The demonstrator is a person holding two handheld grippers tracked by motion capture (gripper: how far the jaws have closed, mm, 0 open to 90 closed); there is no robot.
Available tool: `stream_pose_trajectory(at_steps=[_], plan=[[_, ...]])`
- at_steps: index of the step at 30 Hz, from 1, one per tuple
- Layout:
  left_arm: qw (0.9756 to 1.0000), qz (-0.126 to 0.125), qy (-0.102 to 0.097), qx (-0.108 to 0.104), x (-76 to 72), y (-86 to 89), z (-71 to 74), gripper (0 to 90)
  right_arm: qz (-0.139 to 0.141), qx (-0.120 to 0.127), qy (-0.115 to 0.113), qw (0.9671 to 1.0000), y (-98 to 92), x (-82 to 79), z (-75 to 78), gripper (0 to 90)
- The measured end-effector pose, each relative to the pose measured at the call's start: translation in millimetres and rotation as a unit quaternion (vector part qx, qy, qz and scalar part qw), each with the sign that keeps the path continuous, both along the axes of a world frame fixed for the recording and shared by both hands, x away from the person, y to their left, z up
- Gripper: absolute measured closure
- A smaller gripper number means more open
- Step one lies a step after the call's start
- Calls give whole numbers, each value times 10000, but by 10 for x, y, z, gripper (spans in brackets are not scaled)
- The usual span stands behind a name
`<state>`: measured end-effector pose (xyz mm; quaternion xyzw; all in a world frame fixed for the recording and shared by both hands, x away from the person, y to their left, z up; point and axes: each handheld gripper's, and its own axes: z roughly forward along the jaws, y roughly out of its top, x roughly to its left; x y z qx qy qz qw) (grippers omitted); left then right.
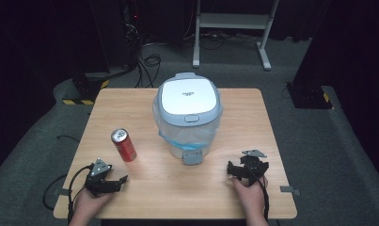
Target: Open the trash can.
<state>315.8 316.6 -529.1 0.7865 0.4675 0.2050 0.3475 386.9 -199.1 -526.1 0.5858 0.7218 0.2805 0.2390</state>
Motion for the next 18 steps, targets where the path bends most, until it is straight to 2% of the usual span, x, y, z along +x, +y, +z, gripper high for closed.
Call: stream_pose_trajectory(at_steps=[18], plan=[[10000, -52, -3, -3, -10, 5, 0, 172, 60, 29, -3, 10000, -22, -37, 3, 15]])
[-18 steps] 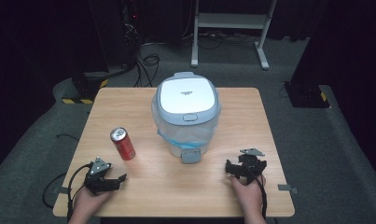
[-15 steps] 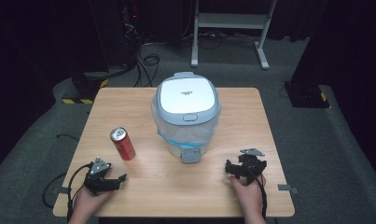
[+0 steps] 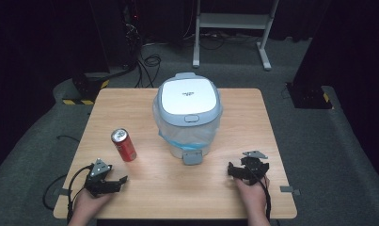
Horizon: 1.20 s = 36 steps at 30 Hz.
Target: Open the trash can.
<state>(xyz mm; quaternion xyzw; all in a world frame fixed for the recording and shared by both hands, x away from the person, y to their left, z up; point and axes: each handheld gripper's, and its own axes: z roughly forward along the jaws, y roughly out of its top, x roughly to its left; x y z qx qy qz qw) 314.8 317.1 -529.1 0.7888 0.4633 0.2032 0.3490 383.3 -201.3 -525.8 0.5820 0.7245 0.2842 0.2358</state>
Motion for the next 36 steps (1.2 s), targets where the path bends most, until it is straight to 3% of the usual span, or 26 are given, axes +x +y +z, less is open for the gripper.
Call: stream_pose_trajectory(at_steps=[4, 9, 17, 21, 23, 36], plan=[[10000, -6, 2, -13, -8, -2, -1, 172, 34, 40, -3, 10000, -2, -30, 34, 109], [10000, -7, 6, -1, -18, -1, 1, 172, 281, 83, -153, 9995, 68, -101, 96, 225], [10000, -6, 6, -1, -20, -1, 1, 172, 467, 151, -297, 9984, 179, -158, 159, 343], [10000, -6, 5, -2, -20, -1, 1, 172, 627, 175, -407, 9970, 264, -201, 192, 427], [10000, -6, 5, -2, -20, -1, 1, 172, 756, 229, -482, 9957, 331, -232, 211, 520], [10000, -12, 6, -3, -19, -1, 1, 172, 1164, 207, -596, 9912, 634, -295, 204, 709]])
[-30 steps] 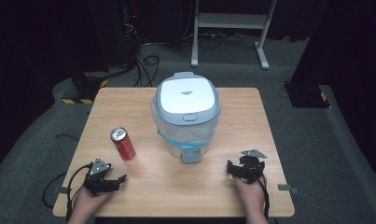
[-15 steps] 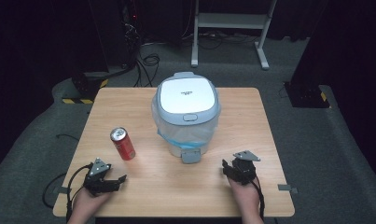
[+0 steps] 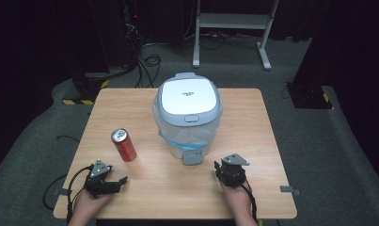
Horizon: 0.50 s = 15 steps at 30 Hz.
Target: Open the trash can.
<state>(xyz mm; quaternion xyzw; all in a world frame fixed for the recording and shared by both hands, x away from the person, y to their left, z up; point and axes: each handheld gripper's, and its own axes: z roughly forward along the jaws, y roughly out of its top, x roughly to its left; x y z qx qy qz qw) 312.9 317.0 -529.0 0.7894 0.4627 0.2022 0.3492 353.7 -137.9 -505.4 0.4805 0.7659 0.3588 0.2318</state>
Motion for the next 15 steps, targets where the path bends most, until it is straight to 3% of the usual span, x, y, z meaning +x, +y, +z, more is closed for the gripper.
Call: stream_pose_trajectory(at_steps=[6, 15], plan=[[10000, -2, -3, 0, 2, -1, 0, 173, 157, 24, -181, 9997, 71, -23, 29, 783], [10000, 16, -9, -30, 2, -4, -2, 174, 230, 20, -129, 9996, 230, 16, 24, 844]])
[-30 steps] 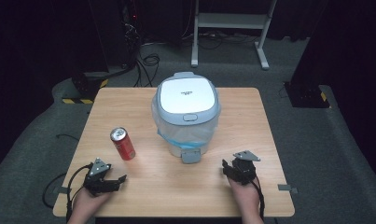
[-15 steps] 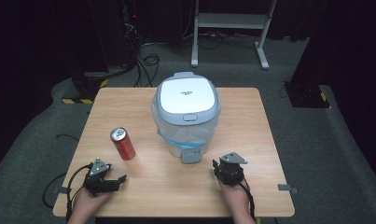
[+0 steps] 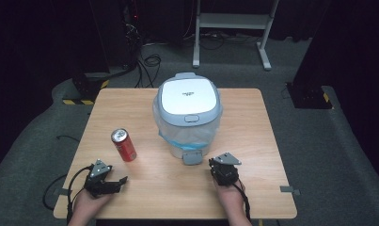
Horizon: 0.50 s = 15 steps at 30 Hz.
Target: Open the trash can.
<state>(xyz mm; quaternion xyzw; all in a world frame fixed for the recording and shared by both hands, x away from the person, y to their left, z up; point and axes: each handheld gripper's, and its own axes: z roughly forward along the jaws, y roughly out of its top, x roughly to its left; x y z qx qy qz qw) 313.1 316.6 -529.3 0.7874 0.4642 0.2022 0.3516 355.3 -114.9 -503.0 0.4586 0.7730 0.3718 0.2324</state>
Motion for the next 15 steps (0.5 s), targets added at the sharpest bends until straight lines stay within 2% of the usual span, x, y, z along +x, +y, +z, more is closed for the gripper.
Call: stream_pose_trajectory(at_steps=[9, 12, 15], plan=[[10000, -52, 1, 8, 3, 5, 1, 175, 117, -124, 37, 9998, 150, 56, -60, 852], [10000, -55, 7, 8, 4, 5, 2, 175, 116, -44, -10, 9999, 155, 49, -44, 851], [10000, -58, 7, 7, 4, 5, 2, 175, 143, 14, -151, 9998, 166, 47, 9, 855]])
